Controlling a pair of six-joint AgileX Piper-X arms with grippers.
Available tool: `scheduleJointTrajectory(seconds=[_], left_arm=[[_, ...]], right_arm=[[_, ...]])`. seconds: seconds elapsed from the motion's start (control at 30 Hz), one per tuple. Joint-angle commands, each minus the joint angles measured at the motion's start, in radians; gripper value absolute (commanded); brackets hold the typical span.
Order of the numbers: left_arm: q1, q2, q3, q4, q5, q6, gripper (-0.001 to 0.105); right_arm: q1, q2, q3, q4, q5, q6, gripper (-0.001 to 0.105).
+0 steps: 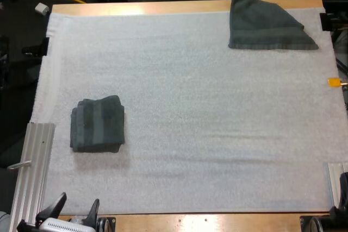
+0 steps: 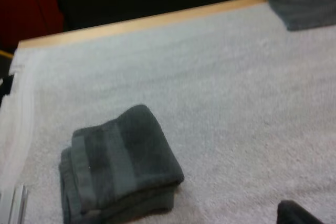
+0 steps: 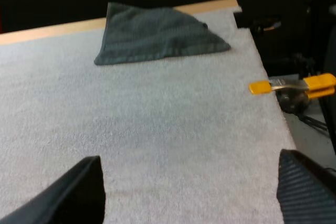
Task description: Pick towel from pile, fold and stack
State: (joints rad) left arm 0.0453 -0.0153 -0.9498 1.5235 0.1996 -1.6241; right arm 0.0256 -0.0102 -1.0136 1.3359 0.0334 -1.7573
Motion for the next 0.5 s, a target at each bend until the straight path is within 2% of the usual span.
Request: scheduleJointTrajectory(seconds=[0.0, 0.27, 0.37, 0.47], left_arm=[[0.000, -0.121, 0.028, -0.083, 0.002, -0.001, 0.062], [-0.004, -0.117, 0.166, -0.322, 0.003, -0.004, 0.062], [0.000, -0.135, 0.165, -0.340, 0.004, -0.005, 0.062], [0.000, -0.128, 0.229, -0.429, 0.010, -0.005, 0.062]], right_arm=[[-0.001, -0.039, 0.039, -0.088, -0.005, -0.005, 0.066], [-0.001, -0.039, 0.174, -0.295, -0.012, -0.007, 0.066], [-0.003, -0.035, 0.177, -0.298, -0.005, -0.009, 0.066], [0.000, -0.033, 0.246, -0.349, -0.009, -0.006, 0.067]])
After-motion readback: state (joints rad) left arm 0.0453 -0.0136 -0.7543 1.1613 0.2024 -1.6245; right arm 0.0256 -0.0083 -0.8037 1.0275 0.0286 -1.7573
